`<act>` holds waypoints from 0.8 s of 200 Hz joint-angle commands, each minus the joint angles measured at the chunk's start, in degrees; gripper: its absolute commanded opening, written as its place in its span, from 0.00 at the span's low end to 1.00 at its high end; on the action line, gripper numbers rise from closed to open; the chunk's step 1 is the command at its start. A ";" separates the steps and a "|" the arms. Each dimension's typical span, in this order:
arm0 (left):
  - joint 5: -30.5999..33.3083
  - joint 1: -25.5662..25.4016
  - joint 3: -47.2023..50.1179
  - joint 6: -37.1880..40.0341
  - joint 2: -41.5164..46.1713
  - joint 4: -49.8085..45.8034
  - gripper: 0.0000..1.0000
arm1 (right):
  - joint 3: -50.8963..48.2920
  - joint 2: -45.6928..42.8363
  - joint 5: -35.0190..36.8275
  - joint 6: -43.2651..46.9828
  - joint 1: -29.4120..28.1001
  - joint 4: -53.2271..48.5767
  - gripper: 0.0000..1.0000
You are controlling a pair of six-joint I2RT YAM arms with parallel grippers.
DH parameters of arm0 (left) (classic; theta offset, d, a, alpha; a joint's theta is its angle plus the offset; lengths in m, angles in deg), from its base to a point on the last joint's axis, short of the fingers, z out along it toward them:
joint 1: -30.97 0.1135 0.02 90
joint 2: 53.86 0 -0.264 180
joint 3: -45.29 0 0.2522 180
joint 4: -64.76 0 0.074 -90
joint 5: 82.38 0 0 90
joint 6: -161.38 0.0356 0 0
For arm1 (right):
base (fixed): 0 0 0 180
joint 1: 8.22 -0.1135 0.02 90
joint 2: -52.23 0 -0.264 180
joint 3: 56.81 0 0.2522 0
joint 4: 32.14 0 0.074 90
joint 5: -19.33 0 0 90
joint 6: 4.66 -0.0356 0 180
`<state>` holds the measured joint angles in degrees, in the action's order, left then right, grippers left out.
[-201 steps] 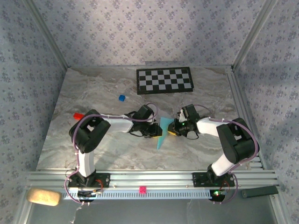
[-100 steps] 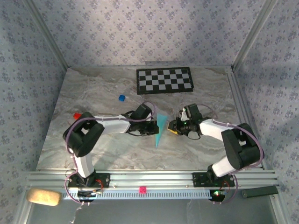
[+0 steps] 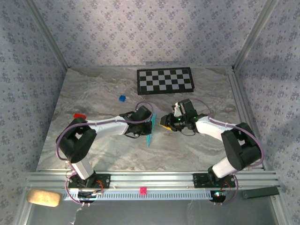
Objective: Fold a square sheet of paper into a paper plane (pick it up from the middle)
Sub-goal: Turn over a paper plane at the center of the table.
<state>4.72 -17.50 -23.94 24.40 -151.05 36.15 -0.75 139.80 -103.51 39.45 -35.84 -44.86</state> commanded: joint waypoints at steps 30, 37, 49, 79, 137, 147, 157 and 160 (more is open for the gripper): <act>2.06 -0.84 -2.08 0.78 0.84 -2.37 0.01 | 4.51 6.38 0.32 -3.74 -4.08 1.22 0.40; 2.13 -0.92 -1.96 0.86 0.86 -2.37 0.01 | 4.89 7.04 -0.05 -3.73 -4.34 1.56 0.40; 2.12 -0.93 -2.01 0.85 0.86 -2.37 0.01 | 5.56 7.95 -0.31 -3.70 -4.77 1.74 0.41; 2.12 -1.06 -2.09 1.27 1.03 -2.36 0.02 | 7.49 10.65 -0.81 -3.47 -5.14 1.13 0.40; 1.43 -1.02 -2.60 1.55 0.64 -2.72 0.07 | 7.57 12.69 0.99 -2.50 -4.67 -1.18 0.28; 0.87 -1.03 -2.66 1.62 0.29 -2.65 0.09 | 7.21 12.78 0.83 -2.63 -4.63 -0.97 0.26; 0.07 -1.06 -2.89 1.51 -0.08 -2.34 0.10 | 6.98 12.82 0.55 -2.68 -4.51 -0.65 0.24; -0.13 -1.03 -2.85 1.47 -0.18 -2.23 0.11 | 6.91 12.82 0.50 -2.69 -4.41 -0.61 0.23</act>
<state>5.59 -18.28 -24.59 25.18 -151.05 34.53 6.60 151.67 -103.03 36.65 -40.60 -44.45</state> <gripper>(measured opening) 0.096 0.247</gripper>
